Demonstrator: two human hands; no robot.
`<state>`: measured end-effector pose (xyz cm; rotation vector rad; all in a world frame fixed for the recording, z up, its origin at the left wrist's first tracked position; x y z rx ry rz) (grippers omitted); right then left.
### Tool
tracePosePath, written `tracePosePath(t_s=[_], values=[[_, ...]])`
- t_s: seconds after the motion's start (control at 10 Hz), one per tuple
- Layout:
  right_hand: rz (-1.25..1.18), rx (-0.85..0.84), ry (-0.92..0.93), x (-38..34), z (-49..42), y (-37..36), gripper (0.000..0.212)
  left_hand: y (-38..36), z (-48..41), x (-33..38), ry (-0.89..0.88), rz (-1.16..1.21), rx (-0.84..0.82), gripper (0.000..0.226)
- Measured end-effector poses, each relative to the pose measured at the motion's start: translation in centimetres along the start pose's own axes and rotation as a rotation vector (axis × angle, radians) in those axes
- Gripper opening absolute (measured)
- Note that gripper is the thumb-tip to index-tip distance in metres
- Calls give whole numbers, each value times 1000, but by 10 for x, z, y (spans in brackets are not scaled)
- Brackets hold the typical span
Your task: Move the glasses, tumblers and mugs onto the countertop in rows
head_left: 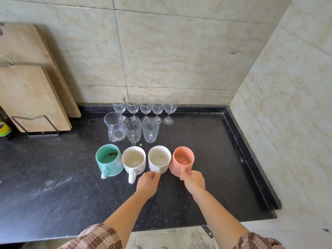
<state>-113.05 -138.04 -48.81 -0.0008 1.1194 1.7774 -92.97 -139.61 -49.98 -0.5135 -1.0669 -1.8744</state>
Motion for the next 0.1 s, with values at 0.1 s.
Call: tracePosePath(t_s=[0.1], values=[[39,104,102,-22,11,27,32,18,10,9,-106,-36,49,28]])
Point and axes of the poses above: each hand's wrist, its own z-axis away from the middle knuckle, its own y-axis out of the back of the hand, x = y × z, the point moved 8 cm from there along -z, towards the middle knuckle, and after that the axes turned 7 degrees about z, right-handed, at the moved point
